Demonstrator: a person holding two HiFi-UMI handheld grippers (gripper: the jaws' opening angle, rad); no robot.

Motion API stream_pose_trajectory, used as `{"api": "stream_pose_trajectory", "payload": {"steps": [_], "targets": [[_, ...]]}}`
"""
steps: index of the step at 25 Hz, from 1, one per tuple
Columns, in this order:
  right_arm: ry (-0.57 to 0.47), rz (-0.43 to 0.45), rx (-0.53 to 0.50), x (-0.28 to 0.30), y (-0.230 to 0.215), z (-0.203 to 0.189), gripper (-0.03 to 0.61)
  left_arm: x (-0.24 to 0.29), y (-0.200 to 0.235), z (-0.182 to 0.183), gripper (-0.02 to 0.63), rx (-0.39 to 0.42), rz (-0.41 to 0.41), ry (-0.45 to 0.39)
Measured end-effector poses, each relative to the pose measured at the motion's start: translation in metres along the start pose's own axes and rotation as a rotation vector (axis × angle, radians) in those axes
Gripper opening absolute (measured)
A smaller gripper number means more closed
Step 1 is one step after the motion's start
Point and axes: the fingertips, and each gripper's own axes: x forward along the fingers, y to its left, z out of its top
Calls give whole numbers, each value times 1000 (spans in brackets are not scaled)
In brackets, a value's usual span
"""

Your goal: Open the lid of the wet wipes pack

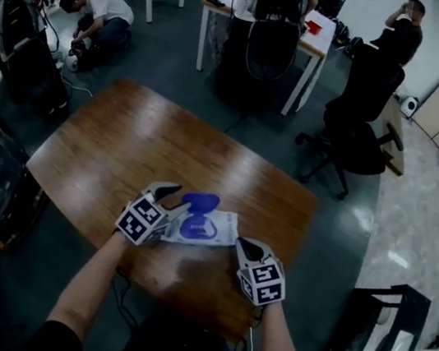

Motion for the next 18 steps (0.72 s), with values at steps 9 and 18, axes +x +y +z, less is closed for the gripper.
{"api": "stream_pose_trajectory", "payload": {"steps": [9,18], "targets": [[-210,83,-8,-54,20,56,11,-56,-57,37,4,-108,187,-114],[-411,145,18,-103,40,100,11,-99,-115,79,-3,-178,235,-234]]}}
